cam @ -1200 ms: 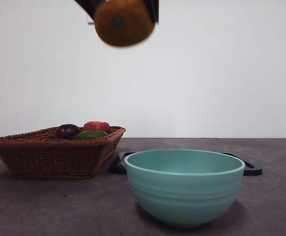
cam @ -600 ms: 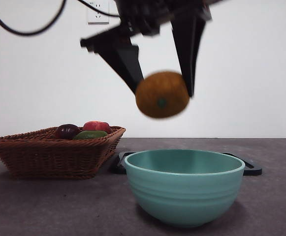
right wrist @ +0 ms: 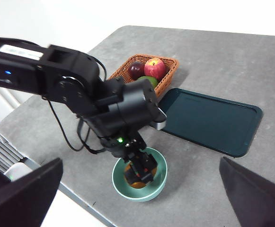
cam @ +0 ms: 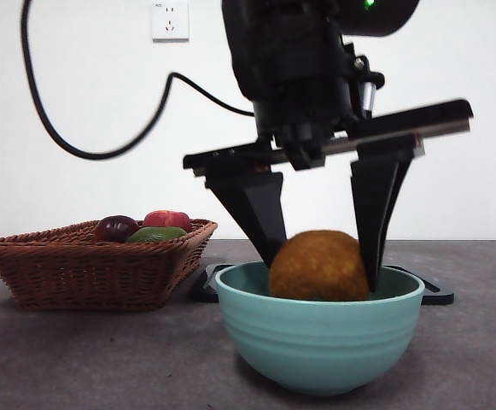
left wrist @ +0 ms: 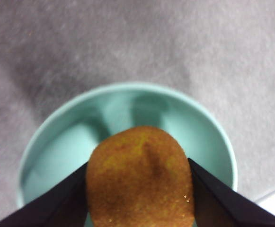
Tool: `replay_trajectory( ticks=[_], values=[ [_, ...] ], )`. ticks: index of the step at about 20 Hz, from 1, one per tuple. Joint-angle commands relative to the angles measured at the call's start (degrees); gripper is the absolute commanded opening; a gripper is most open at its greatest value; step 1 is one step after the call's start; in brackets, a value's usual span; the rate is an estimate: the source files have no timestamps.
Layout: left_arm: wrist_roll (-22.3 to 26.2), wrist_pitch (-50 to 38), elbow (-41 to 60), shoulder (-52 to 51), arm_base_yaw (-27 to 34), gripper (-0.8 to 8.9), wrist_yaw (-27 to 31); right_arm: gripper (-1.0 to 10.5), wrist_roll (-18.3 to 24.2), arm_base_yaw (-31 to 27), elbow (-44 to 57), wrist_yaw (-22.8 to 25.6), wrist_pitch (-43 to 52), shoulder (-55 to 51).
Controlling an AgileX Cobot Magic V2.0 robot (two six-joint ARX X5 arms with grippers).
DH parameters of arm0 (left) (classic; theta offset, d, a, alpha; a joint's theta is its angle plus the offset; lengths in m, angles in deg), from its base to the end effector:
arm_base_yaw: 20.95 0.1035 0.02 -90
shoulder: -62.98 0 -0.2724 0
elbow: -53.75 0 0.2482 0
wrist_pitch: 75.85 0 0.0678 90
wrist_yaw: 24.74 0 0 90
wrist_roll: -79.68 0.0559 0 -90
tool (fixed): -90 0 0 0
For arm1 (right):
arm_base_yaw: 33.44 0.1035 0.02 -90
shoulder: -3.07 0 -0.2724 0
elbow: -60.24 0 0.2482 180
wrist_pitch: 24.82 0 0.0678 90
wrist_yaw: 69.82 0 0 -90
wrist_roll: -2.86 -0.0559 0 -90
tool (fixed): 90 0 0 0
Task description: Pick up the wifruite, put it on the bowl, pick up the plate, put it on desk
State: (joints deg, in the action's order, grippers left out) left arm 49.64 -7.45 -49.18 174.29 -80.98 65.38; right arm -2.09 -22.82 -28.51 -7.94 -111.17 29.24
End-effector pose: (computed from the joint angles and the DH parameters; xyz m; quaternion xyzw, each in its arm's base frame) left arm 0.1963 -0.3402 0.2007 0.1246 0.6205 -0.2387 0.7366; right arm -0.0078 0.0253 0.3968 0.0712 0.2174 0.3155 0.9210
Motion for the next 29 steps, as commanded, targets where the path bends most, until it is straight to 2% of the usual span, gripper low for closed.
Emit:
replay_trajectory(
  ticks=[1,6,13,14,17,19,24,29],
  values=[
    [0.33,-0.24,-0.68,2.27,-0.68,2.17,0.17,6.1,-0.59,0.24,-1.14,0.09,0.28,0.15],
    [1.07,-0.48,-0.68,6.05,-0.57,2.17,0.35,6.1,-0.59,0.24,-1.14,0.11,0.28,0.15],
    [1.57,-0.44,-0.72,6.36,-0.42,2.21,0.35,6.1,-0.57,0.24,-1.14,0.09,0.26,0.15],
    [1.95,-0.42,-0.79,6.36,-0.42,2.40,0.35,6.1,-0.57,0.24,-1.14,0.11,0.28,0.15],
    [2.64,0.15,-0.79,6.12,-0.42,4.19,0.35,6.1,-0.57,0.24,-1.14,0.11,0.26,0.15],
    [2.91,0.13,-0.79,5.75,-0.42,4.71,0.35,6.1,-0.59,0.24,-1.14,0.09,0.24,0.15],
    [3.52,0.35,-1.49,2.56,-0.42,4.70,0.35,6.1,-0.57,0.24,-1.14,0.11,0.24,0.15],
    [4.28,0.33,-1.51,-6.32,-0.42,4.71,0.42,6.1,-0.55,0.24,-1.14,0.13,0.24,0.15]
  ],
)
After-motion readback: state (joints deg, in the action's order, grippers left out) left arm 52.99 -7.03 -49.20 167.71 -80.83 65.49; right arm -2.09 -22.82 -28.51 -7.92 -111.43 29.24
